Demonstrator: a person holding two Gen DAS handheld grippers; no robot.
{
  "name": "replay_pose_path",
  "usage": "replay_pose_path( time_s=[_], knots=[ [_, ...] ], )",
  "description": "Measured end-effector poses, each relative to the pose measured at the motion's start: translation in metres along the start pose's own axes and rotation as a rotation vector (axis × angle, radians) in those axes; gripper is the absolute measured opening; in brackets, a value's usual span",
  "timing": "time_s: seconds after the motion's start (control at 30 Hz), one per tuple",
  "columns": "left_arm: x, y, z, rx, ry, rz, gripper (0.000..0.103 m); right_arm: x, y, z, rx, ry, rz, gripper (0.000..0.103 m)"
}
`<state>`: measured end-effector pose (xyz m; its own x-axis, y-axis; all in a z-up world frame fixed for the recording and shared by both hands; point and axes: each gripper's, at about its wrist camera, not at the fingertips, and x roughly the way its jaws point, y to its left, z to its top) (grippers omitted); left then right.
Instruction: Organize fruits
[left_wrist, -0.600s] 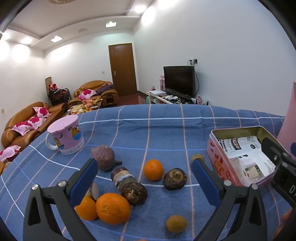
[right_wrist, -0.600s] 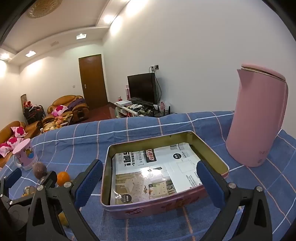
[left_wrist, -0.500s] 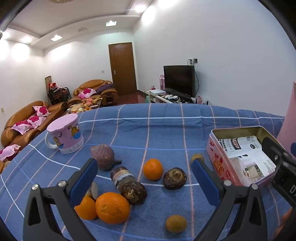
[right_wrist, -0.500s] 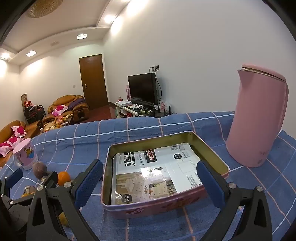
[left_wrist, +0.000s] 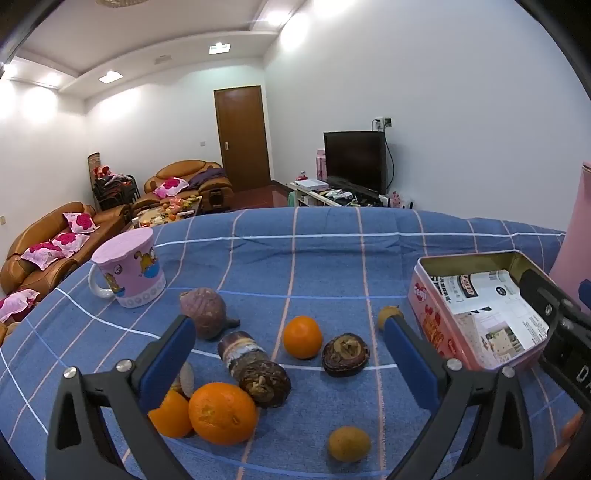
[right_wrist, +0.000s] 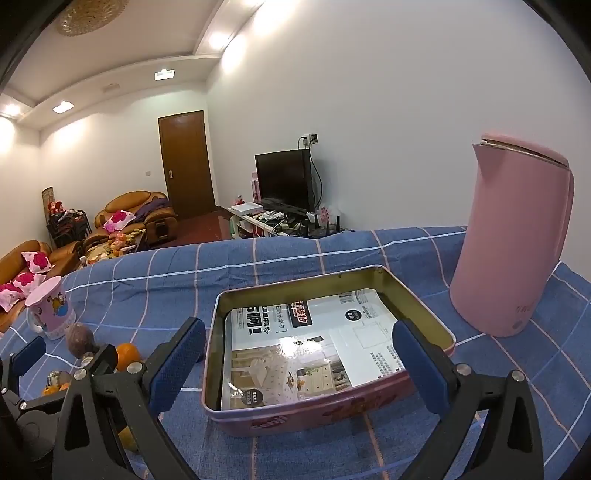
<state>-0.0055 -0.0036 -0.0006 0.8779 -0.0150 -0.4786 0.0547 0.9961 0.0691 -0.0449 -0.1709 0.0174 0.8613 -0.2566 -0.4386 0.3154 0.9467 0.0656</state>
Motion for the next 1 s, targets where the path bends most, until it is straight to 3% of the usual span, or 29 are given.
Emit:
replay_pose_path(
  time_s=[1.0],
  knots=[
    [0.0031,0.0029,0.0013,-0.003,0.003,-0.003,0.103,-0.0043,0.0001,0.0038,-0.009,-0.011,0.002,0.102]
  ],
)
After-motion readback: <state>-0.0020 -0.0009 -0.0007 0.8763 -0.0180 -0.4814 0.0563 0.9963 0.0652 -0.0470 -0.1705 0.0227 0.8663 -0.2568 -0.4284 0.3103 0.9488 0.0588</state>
